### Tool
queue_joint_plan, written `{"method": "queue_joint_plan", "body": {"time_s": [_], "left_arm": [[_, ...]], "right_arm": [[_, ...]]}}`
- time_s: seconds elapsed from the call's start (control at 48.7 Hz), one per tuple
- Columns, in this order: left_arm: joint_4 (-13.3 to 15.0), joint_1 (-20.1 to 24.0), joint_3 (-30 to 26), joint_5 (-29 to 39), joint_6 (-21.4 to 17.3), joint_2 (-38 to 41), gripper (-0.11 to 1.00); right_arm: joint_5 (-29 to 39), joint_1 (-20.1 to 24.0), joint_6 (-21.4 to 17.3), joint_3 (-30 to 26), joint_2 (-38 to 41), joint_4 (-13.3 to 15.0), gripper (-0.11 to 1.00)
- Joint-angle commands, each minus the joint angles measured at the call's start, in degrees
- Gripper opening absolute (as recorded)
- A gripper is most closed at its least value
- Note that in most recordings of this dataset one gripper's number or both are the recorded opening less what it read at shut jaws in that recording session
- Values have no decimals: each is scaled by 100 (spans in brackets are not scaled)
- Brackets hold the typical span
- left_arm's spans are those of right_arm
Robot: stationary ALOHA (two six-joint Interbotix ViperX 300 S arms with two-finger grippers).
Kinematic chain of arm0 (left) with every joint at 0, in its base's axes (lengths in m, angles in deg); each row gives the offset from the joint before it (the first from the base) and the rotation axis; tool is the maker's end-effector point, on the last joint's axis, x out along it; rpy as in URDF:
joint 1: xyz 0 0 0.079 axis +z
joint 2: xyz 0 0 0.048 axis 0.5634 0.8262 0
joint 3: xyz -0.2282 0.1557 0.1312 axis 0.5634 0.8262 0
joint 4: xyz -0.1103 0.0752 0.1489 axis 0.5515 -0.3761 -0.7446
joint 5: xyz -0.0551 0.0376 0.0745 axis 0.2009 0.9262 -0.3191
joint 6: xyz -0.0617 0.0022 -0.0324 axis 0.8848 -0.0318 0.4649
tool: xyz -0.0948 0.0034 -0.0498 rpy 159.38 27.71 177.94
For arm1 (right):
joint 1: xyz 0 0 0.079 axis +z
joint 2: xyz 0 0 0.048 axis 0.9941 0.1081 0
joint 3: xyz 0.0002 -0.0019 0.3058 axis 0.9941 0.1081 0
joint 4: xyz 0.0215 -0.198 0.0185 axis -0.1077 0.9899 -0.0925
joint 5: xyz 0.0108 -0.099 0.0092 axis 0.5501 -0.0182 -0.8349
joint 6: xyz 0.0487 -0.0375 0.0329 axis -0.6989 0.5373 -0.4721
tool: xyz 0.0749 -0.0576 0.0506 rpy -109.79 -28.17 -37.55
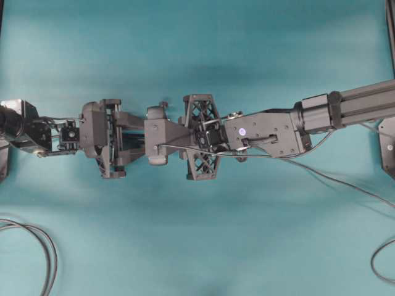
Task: Insert the USB cable into the female connector supported by the left arm.
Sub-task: 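Push the USB plug into the female connector held by the left gripper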
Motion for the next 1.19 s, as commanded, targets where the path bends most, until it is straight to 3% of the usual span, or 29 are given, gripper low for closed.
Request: {"method": "queue_joint_plan", "body": {"time_s": [0.0,0.493,1.171], "left_arm": [[-26,-70,-158,70,-123,-35,61],[-79,-158,-237,79,-132,-26,61],[-88,-334,-457,448,-132,-26,61]], "right_arm": [[-158,0,0,-176,-88,53,22],[-193,0,9,-360,-79,290,21],[-396,97,325,-387,26,290,21]]}}
